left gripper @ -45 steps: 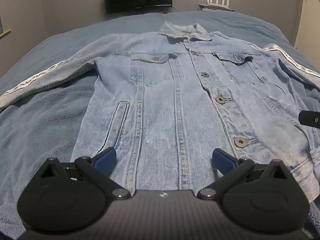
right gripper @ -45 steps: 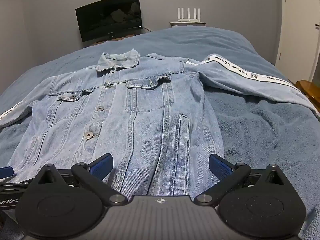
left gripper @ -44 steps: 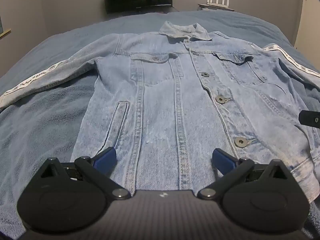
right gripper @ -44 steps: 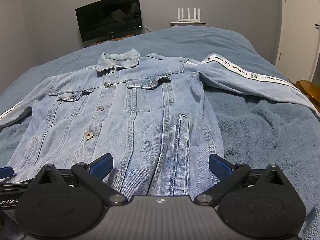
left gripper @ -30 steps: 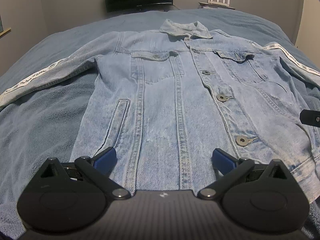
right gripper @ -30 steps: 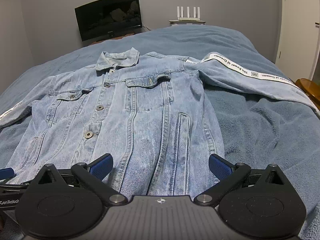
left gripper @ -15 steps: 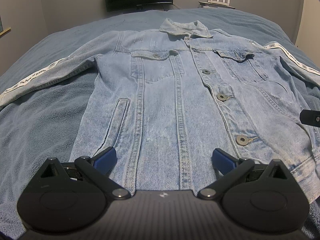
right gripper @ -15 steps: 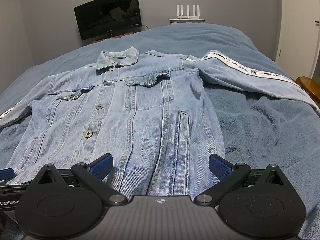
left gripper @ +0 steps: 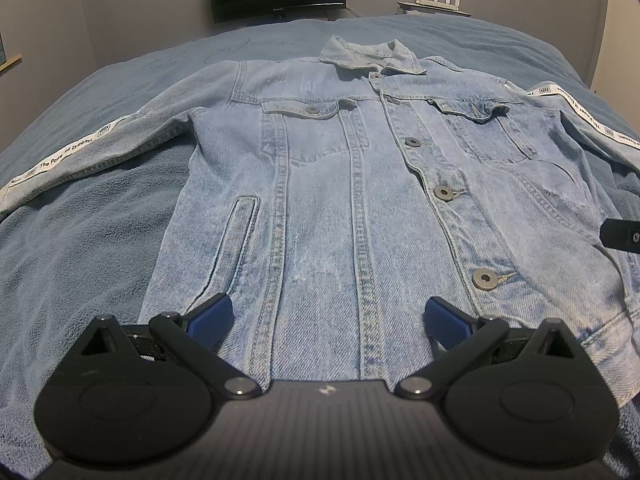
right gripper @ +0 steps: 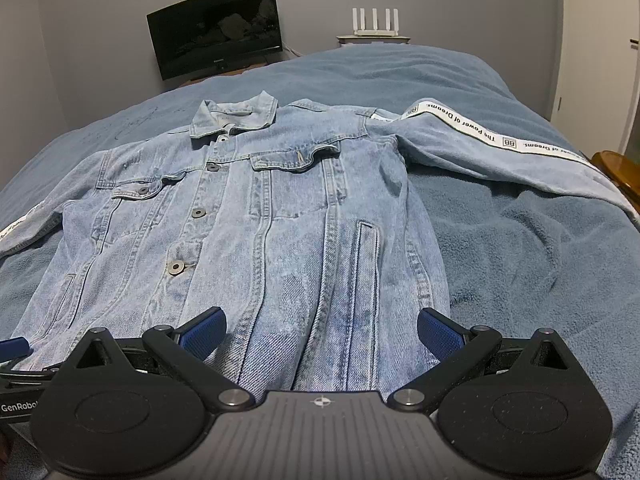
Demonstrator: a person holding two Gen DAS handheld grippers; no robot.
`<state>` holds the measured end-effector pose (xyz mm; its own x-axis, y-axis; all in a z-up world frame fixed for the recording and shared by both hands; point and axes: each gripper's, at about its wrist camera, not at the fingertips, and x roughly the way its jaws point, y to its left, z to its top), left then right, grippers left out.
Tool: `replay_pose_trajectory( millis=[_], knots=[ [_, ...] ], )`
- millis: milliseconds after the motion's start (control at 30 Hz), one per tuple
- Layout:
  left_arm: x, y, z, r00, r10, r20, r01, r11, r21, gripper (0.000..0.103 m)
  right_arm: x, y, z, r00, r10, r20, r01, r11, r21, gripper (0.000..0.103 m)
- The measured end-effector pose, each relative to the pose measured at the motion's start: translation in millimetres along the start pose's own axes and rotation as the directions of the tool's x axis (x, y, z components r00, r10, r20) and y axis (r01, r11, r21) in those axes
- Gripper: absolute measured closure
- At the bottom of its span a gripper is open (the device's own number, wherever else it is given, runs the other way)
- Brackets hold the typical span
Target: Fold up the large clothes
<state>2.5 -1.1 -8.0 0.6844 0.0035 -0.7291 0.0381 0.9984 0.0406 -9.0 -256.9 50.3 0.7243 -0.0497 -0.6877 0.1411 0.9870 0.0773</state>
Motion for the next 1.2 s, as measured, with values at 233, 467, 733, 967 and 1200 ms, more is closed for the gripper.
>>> replay_pose_trajectory(
  millis=[233, 467, 733, 967, 1200],
  knots=[
    [0.0, 0.1, 0.6, 1.000, 0.000, -0.001, 0.000, 1.000, 0.000, 0.000, -0.9, -1.6, -9.9, 1.000, 0.000, 0.001, 0.000, 1.000, 0.000, 0.000],
    [0.0, 0.2, 0.8, 1.000, 0.000, -0.002, 0.000, 1.000, 0.000, 0.000, 0.6, -0.7, -5.4, 1.000, 0.000, -0.002, 0.000, 1.000, 0.001, 0.000],
    [0.1, 0.2, 0.6, 1.000, 0.000, -0.002, 0.000, 1.000, 0.000, 0.000, -1.5, -1.6, -5.8, 1.000, 0.003, -0.008, -0.003, 1.000, 0.010, 0.000],
    [-0.3, 0.2, -1.2, 1.000, 0.001, -0.004, -0.001, 1.000, 0.000, 0.000, -0.6, -3.1, -5.0, 1.000, 0.005, -0.017, -0.004, 1.000, 0.018, 0.000],
    [-0.2, 0.5, -4.0, 1.000, 0.001, -0.004, -0.001, 1.000, 0.000, 0.000, 1.2, -3.1, -5.1, 1.000, 0.005, -0.023, -0.004, 1.000, 0.023, 0.000]
  ],
)
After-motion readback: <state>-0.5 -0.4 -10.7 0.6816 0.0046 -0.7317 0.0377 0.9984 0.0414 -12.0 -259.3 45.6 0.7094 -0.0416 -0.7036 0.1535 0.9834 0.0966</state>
